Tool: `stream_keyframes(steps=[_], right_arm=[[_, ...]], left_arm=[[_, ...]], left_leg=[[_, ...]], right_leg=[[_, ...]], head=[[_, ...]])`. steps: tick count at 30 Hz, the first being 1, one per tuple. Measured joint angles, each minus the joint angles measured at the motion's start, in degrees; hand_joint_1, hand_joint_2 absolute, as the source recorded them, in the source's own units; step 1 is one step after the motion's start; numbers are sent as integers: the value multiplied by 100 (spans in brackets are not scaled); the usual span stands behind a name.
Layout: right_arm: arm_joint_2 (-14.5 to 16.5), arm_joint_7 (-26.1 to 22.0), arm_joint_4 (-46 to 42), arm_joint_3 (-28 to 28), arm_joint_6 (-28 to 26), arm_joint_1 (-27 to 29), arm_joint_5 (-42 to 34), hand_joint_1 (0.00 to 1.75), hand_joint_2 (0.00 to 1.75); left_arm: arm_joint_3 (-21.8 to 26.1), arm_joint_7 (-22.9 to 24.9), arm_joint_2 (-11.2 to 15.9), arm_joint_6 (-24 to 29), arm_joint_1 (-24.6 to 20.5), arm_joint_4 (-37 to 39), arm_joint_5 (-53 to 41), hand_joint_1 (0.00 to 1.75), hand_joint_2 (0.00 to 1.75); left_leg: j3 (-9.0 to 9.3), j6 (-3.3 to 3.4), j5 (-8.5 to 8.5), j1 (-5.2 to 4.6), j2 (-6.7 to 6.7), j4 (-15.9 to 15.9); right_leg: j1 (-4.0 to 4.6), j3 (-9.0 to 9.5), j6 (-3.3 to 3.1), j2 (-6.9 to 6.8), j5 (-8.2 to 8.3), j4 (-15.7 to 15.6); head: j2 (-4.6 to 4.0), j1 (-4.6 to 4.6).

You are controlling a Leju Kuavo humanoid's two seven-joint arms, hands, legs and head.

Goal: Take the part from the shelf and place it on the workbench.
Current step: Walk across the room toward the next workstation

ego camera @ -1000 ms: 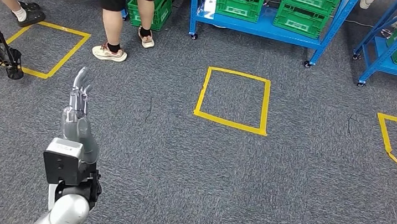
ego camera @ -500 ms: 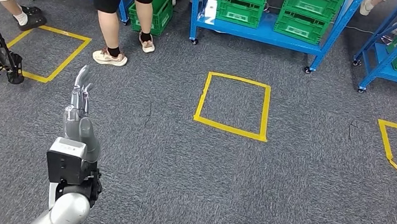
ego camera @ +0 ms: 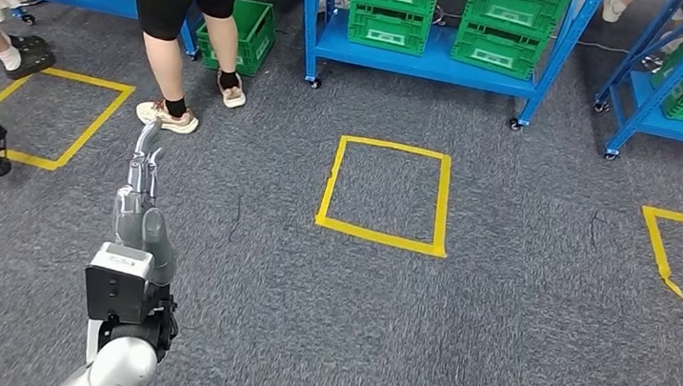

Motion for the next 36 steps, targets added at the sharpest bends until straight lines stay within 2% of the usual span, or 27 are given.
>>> stream_keyframes(steps=[1,2,3,5,6,7,8,9,10,12,13,14,16,17,18,20,21,23,24,26,27,28,29,31,32,33,36], right_arm=[[-1,12,1,14,5,-3,11,0,0],[-2,19,2,28,7,-9,16,0,0],[-3,24,4,39,7,-25,17,0,0],[0,28,3,60,7,-88,20,0,0],[5,28,0,69,9,-122,20,0,0],[13,28,-4,75,13,-146,21,0,0],[20,28,-8,78,17,-147,20,0,0],[26,28,-10,81,22,-132,20,0,0],[29,29,-10,85,27,-104,19,0,0],[26,31,-7,90,29,-41,18,0,0],[22,32,-5,92,31,-19,19,0,0],[17,33,-4,94,32,-5,21,0,0],[3,33,-4,101,37,13,32,0,0],[0,33,-5,106,39,7,41,0,0],[-3,35,-7,110,40,-5,50,0,0],[1,38,-10,116,40,-53,68,0,0],[1,39,-11,119,39,-67,74,0,0],[1,39,-11,127,37,-78,81,0,0],[1,39,-10,138,37,-73,83,0,0],[3,41,-10,162,40,-43,93,0,0],[6,46,-9,173,40,-26,99,0,0],[9,52,-7,183,41,-13,107,0,0],[13,58,-5,192,41,-6,114,0,0],[25,72,-4,208,41,4,123,0,0],[33,79,-4,211,41,2,126,0,0],[42,89,-4,212,41,-1,128,0,0],[70,105,-9,216,49,-61,135,0,0]], left_arm=[[-5,-2,2,0,15,8,1,0,0],[-8,-3,3,0,28,11,2,0,0],[-11,-4,5,1,31,9,3,0,0],[-11,-11,9,1,1,-14,3,0,0],[-11,-14,10,1,-14,-23,2,0,0],[-11,-16,12,0,-22,-28,2,0,0],[-12,-16,13,0,-19,-27,2,0,0],[-13,-16,13,0,-17,-24,2,0,0],[-12,-15,14,1,-15,-22,2,0,0],[-11,-16,14,1,-12,-20,2,0,0],[-11,-16,13,1,-12,-20,2,0,0],[-12,-18,13,1,-12,-20,2,0,0],[-13,-27,11,0,-8,-19,2,0,0],[-14,-34,10,0,-4,-25,3,0,0],[-14,-40,9,0,2,-37,4,0,0],[-14,-51,9,0,8,-72,8,0,0],[-15,-53,8,0,11,-83,10,0,0],[-18,-52,10,0,25,-85,14,0,0],[-20,-49,10,0,39,-83,15,0,0],[-22,-32,11,1,67,-82,13,0,0],[-23,-19,11,1,80,-82,11,0,0],[-23,-8,11,1,92,-82,9,0,0],[-23,1,11,1,107,-82,9,0,0],[-23,5,13,2,147,-76,9,0,0],[-24,5,13,2,162,-70,11,0,0],[-25,0,13,2,170,-69,25,0,0],[-24,-39,15,2,161,-85,96,0,0]], left_leg=[[15,29,297,-6,20,-205],[35,70,507,-24,35,-313],[68,124,539,-49,41,-332],[217,225,392,-67,29,-356],[315,263,312,-62,32,-380],[430,293,232,-55,40,-404],[551,315,147,-53,49,-431],[681,329,60,-53,53,-455],[825,339,-32,-55,46,-481],[1122,341,-220,-55,7,-529],[1268,337,-314,-56,-15,-547],[1402,328,-405,-57,-33,-565],[1612,297,-565,-58,-85,-613],[1690,268,-627,-57,-116,-663],[1757,233,-635,-57,-148,-684],[1845,156,-560,-62,-166,-658],[1818,123,-488,-67,-143,-512],[1510,75,-478,-67,-74,2],[1250,61,-571,-64,-49,320],[722,43,-942,-56,-35,716],[523,41,-1109,-55,-33,728],[390,47,-1157,-57,-32,605],[312,68,-1013,-61,-34,378],[259,139,-181,-87,-58,-91],[269,177,175,-110,-74,-229],[288,212,389,-135,-94,-279],[405,301,282,-145,-113,-354]], right_leg=[[2,86,34,9,-97,-4],[-2,160,73,12,-178,-29],[-11,228,118,15,-208,-32],[-33,194,190,9,-92,203],[-38,52,216,-3,43,519],[-38,-187,234,-18,147,912],[-38,-476,250,-36,152,1303],[-35,-758,261,-46,36,1614],[-31,-1007,267,-51,-206,1808],[-13,-1314,252,-54,-691,1813],[2,-1383,228,-54,-754,1646],[26,-1408,182,-56,-569,1373],[87,-1398,74,-56,245,813],[113,-1377,38,-56,558,624],[126,-1344,18,-51,710,515],[117,-1197,-14,-31,671,376],[102,-1089,-45,-24,670,308],[77,-870,-97,-15,632,221],[75,-787,-111,-19,581,195],[75,-624,-115,-7,460,155],[75,-530,-114,2,386,143],[76,-425,-111,13,305,137],[80,-316,-105,22,222,135],[80,-126,-76,47,52,147],[75,-73,-43,59,-17,158],[60,-37,-2,69,-77,155],[30,63,117,53,-214,105]], head=[[0,4],[0,9],[0,5],[0,1],[0,5],[0,15],[0,20],[0,25],[0,25],[0,28],[0,29],[0,31],[0,32],[0,35],[0,38],[0,43],[-2,38],[-3,18],[-4,7],[-3,-15],[-2,-24],[-2,-31],[-2,-33],[-2,-17],[-2,-7],[-2,0],[-2,-3]])
